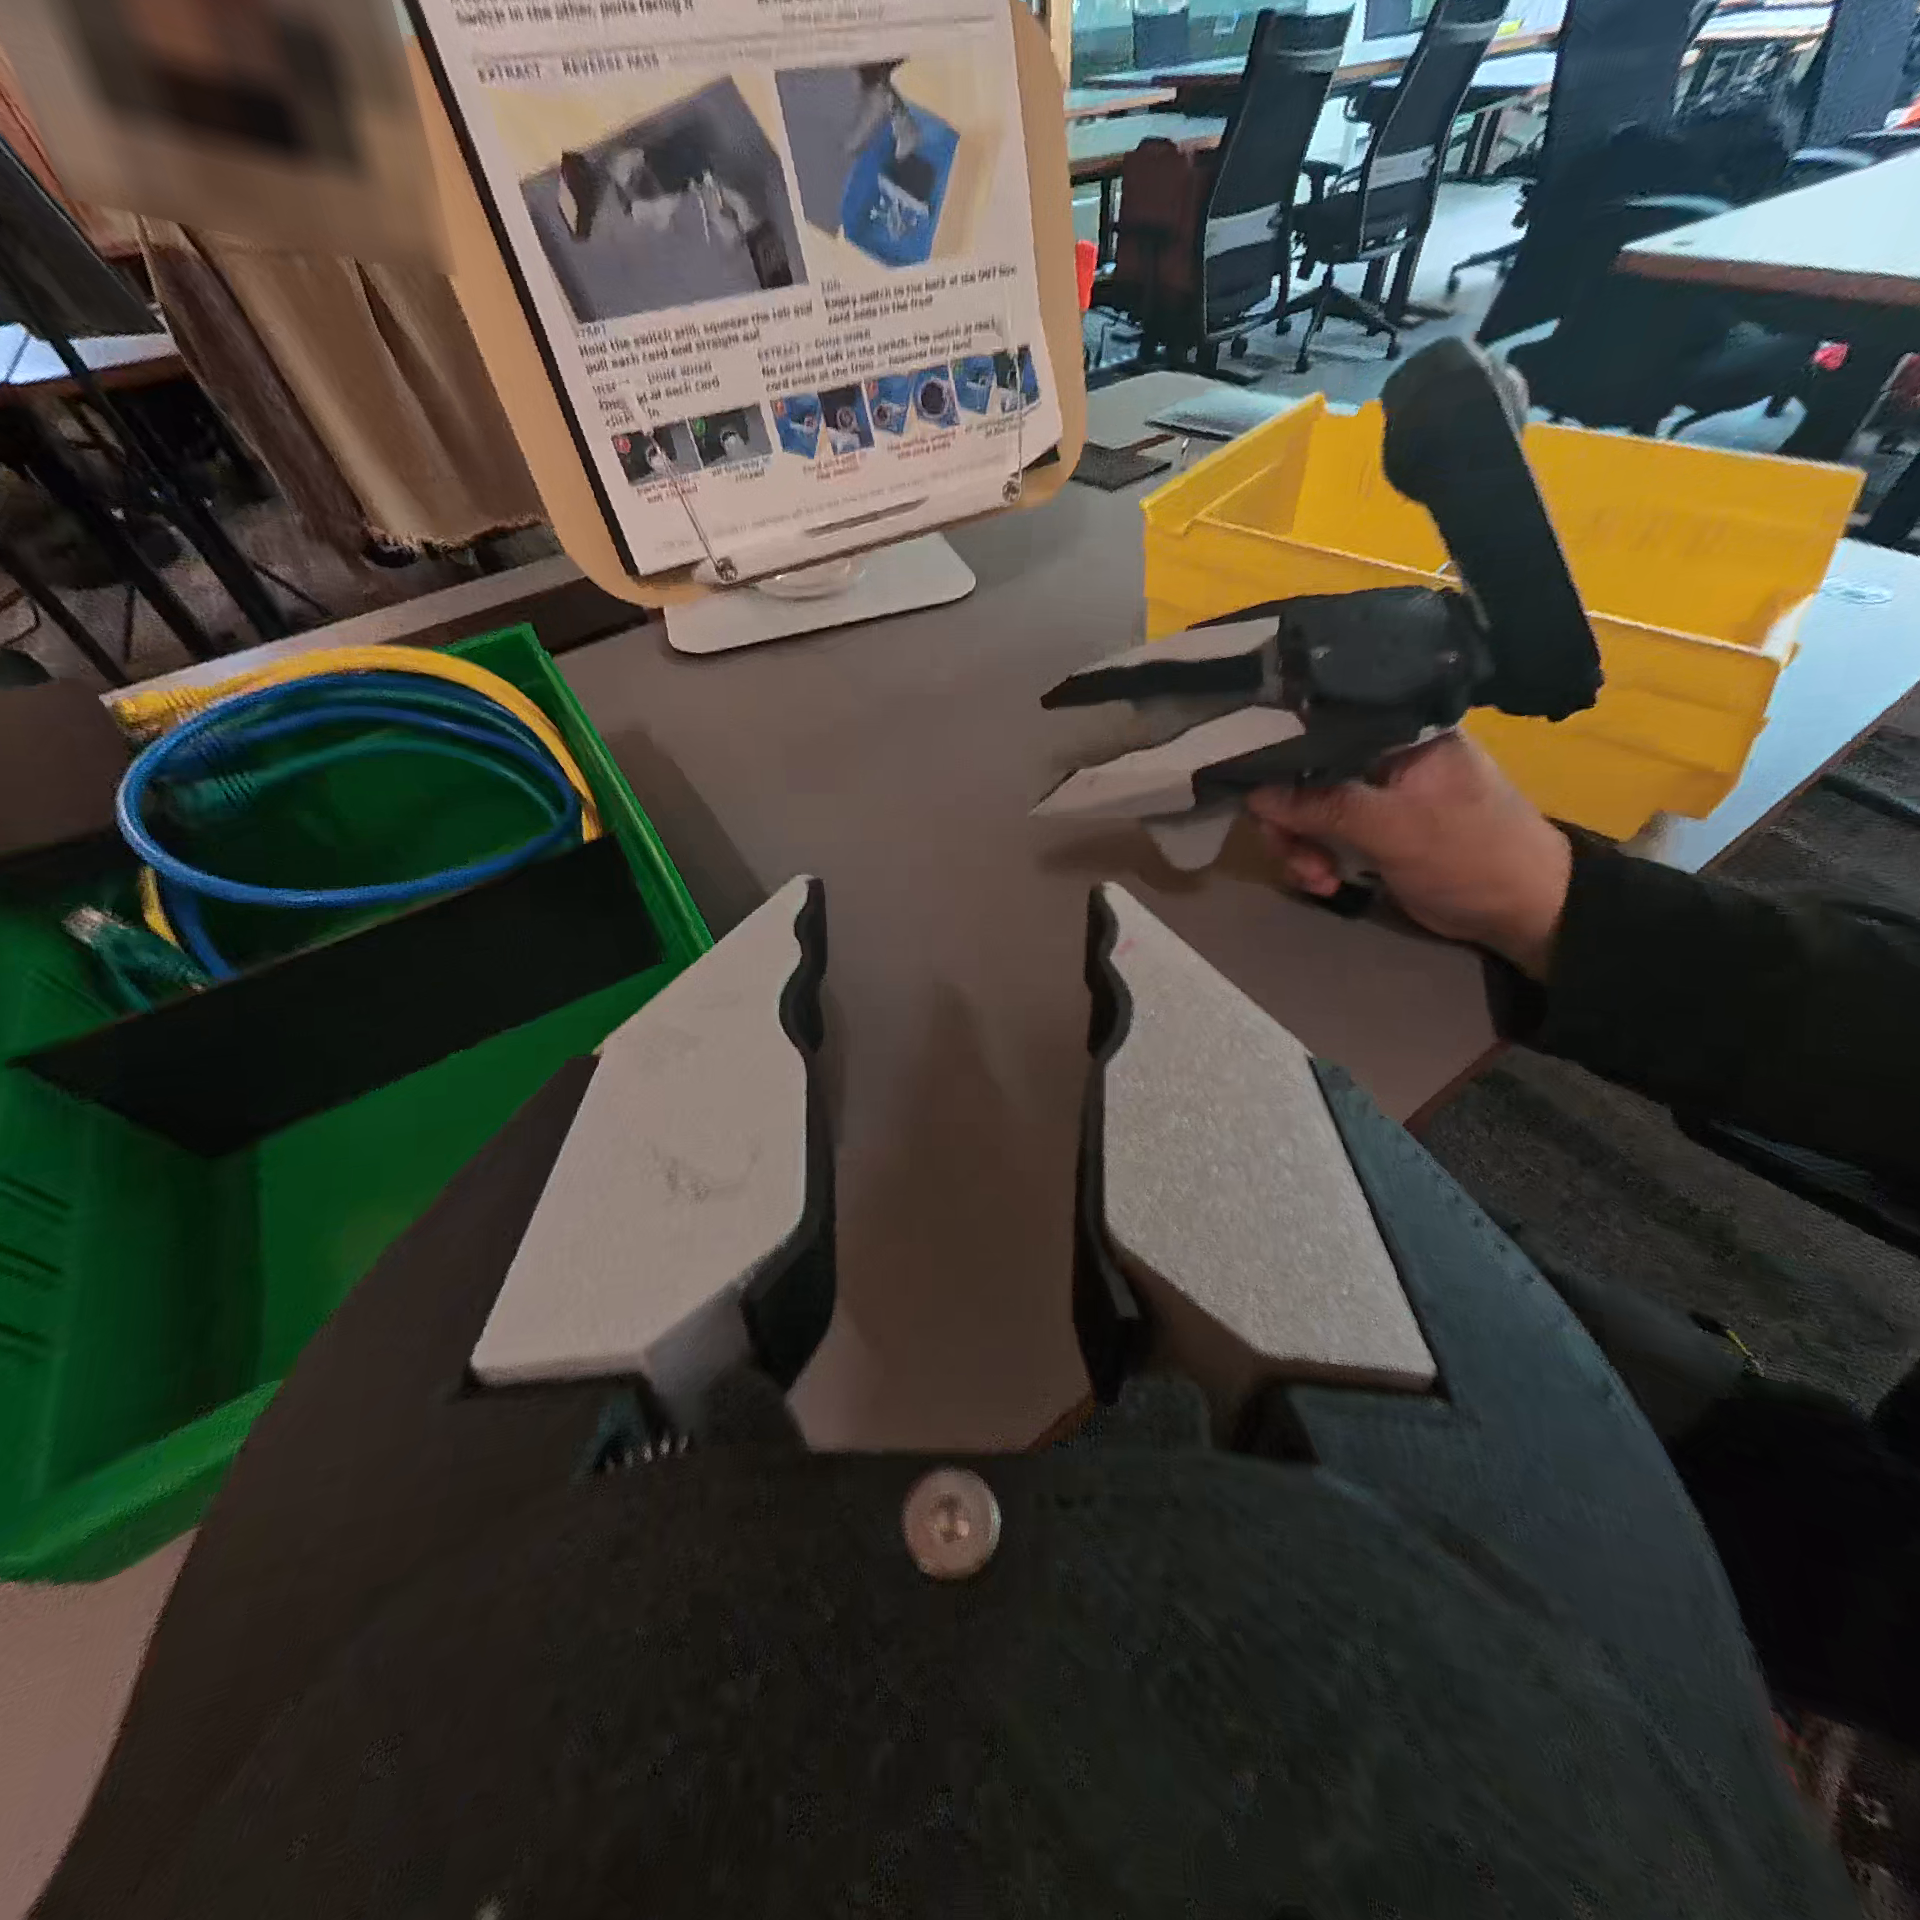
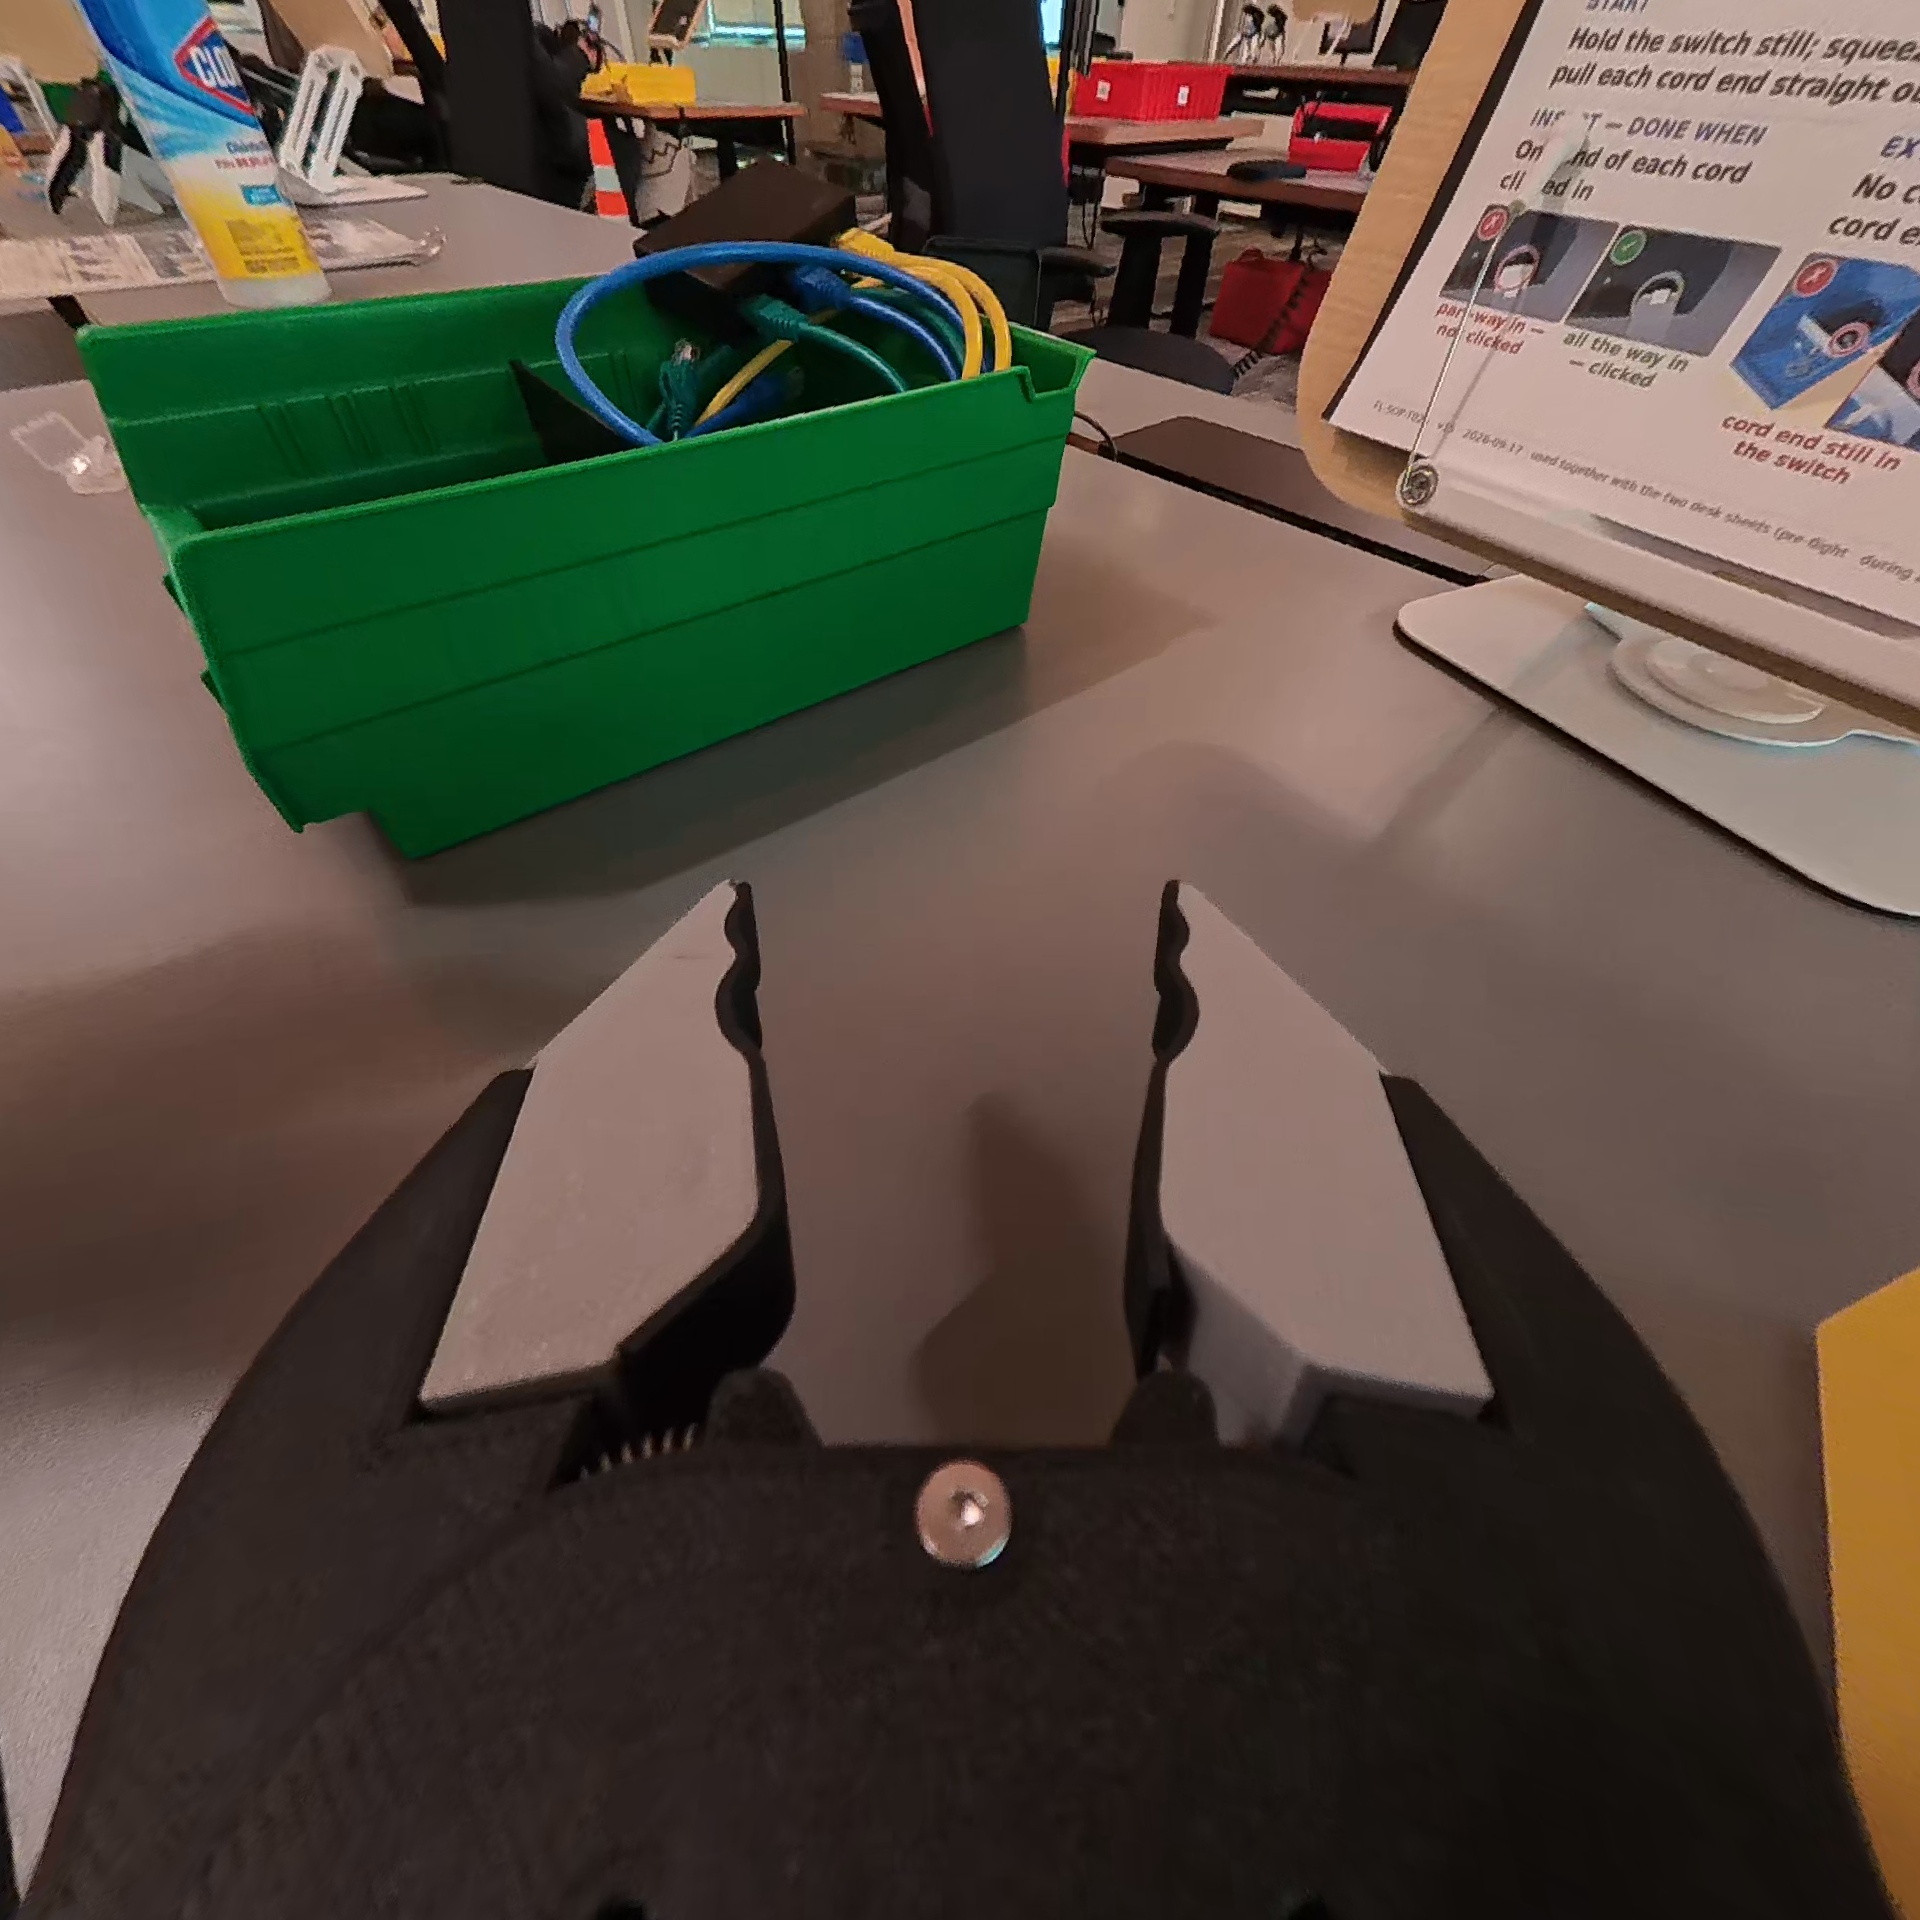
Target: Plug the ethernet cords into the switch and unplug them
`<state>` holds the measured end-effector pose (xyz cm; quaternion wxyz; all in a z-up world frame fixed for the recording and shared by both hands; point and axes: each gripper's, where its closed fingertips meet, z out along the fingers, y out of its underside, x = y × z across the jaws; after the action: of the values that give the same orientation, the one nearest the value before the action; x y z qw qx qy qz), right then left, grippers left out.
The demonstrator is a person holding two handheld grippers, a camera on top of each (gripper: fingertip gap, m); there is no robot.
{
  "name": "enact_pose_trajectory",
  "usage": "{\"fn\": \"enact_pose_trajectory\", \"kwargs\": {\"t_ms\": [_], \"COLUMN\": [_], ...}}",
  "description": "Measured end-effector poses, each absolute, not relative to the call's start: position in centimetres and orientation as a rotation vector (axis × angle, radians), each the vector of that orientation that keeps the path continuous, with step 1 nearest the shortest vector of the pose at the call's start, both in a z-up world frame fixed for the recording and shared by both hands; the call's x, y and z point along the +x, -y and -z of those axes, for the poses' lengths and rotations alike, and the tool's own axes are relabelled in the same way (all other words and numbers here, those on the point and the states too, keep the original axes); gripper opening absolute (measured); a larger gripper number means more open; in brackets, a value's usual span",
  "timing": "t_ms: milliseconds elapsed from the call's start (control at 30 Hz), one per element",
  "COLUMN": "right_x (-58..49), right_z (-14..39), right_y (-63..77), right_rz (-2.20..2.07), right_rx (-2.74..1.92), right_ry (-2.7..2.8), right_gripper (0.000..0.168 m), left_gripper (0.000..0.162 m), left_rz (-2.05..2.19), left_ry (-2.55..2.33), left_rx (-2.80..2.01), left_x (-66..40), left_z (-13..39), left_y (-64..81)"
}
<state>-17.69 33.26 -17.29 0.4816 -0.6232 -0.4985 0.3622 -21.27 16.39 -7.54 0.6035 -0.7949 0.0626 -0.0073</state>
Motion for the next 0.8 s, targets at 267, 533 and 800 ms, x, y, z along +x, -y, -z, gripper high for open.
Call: {"fn": "enact_pose_trajectory", "kwargs": {"t_ms": [267,533,800], "right_x": [-17.6,-17.5,-17.4], "right_z": [17.1,16.8,16.7], "right_y": [-33.2,-32.8,-32.6], "right_rz": [-0.910,-0.876,-0.898], "right_rx": [-1.514,-1.468,-1.462], "right_ry": [1.206,1.216,1.220], "right_gripper": [0.074,0.074,0.073], "left_gripper": [0.052,0.050,0.046], "left_rz": [-0.077,-0.122,-0.165], "left_ry": [-0.162,-0.126,-0.098], "left_rx": [-1.914,-1.906,-1.873], "left_x": [-23.3,-24.8,-25.4], "left_z": [9.2,9.0,8.2], "left_y": [-15.7,-14.7,-14.4]}}
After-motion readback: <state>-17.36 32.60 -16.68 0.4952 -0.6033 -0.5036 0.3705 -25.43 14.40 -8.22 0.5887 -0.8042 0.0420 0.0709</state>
